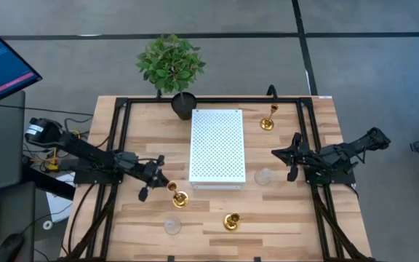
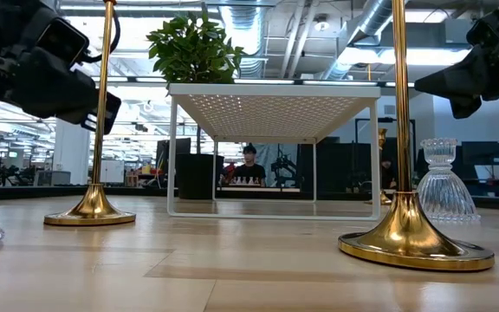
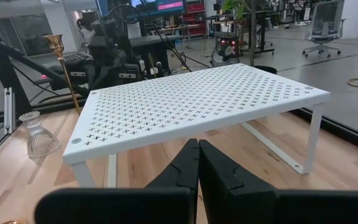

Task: Pick & Place candle stick holders
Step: Put the middle left gold candle holder on the shelf

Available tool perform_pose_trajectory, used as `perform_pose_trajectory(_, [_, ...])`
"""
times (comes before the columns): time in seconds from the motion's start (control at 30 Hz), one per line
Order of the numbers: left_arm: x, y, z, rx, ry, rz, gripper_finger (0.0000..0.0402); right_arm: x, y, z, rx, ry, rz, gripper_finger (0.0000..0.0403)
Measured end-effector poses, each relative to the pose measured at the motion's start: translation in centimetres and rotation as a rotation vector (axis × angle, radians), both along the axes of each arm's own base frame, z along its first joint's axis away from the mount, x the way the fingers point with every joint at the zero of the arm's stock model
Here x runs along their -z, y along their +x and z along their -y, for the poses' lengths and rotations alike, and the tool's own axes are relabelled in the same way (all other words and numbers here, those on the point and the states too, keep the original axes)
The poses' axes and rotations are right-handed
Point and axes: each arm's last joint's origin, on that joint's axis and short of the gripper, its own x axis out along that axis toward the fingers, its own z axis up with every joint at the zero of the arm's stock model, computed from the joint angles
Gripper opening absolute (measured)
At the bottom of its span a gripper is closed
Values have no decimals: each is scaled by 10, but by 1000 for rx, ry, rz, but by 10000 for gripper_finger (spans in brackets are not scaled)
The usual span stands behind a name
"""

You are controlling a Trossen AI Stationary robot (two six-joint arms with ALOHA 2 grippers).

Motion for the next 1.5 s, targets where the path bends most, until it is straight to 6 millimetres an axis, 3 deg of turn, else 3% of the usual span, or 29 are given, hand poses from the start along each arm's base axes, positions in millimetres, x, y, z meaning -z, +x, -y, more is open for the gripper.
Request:
perform_pose_trajectory(0.47, [-10, 4, 7, 48, -13, 47, 104, 0, 0, 0, 0, -1, -1, 0])
perform_pose_trajectory(0.7, [-17, 18, 16, 58, -6, 26, 122, 0, 0, 0, 0, -1, -1, 0])
perform_pose_trajectory(1.07, [-11, 35, 22, 42, 6, -46, 106, 0, 0, 0, 0, 0, -1, 0])
perform_pose_trajectory(1.5, [-14, 35, 21, 31, -76, -59, 26, 0, 0, 0, 0, 0, -1, 0])
